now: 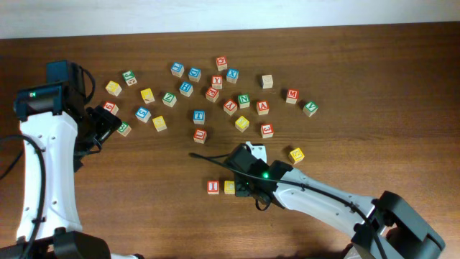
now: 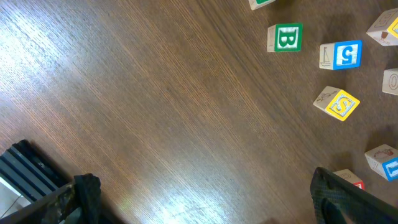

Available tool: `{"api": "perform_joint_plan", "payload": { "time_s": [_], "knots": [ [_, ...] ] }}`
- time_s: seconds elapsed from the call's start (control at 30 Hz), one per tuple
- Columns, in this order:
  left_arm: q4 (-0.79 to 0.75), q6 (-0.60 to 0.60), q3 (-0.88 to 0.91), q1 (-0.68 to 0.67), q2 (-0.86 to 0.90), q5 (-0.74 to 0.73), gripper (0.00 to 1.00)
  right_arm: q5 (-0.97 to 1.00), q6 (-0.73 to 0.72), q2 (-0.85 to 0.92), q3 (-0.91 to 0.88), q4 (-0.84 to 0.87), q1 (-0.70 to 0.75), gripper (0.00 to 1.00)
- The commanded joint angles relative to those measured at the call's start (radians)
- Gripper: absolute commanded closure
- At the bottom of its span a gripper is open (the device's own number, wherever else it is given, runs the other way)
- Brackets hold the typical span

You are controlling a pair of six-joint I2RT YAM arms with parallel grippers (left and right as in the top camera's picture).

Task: Spell out ICRA
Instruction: 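Lower the green R block beside the C block and open right gripper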

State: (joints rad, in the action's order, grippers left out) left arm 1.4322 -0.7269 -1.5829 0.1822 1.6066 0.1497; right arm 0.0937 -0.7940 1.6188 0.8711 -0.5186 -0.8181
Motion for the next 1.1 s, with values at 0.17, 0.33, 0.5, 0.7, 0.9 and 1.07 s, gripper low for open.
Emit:
{"api": "perform_joint_plan", "payload": {
  "time_s": [0.17,0.33,0.5,0.7,0.9,1.07],
  "knots": [
    [0.001,-0.013,-0.002,0.005,0.005,0.007,0.01,0.043,-0.008,-0.006,-0.009,-0.015,-0.006,0.73],
    [0.002,-0.013,-0.002,0.005,0.005,0.006,0.01,0.057,-0.008,-0.006,-0.009,-0.008,-0.005,0.73],
    [0.002,-0.013,-0.002,0.005,0.005,0.007,0.01,-0.044,-0.008,-0.006,-0.009,-0.010,-0.006,0.73],
    [0.002,-0.013,-0.002,0.005,0.005,0.007,0.01,-0.060,-0.008,-0.006,-0.009,-0.034,-0.005,0.73],
    [0.002,-0.013,-0.002,0.005,0.005,0.007,0.01,-0.068,-0.008,-0.006,-0.009,-0.046,-0.006,0.64],
    [0.002,-0.013,-0.002,0.005,0.005,0.007,0.01,-0.065,-0.008,-0.006,-0.007,-0.045,-0.005,0.57]
  ]
}}
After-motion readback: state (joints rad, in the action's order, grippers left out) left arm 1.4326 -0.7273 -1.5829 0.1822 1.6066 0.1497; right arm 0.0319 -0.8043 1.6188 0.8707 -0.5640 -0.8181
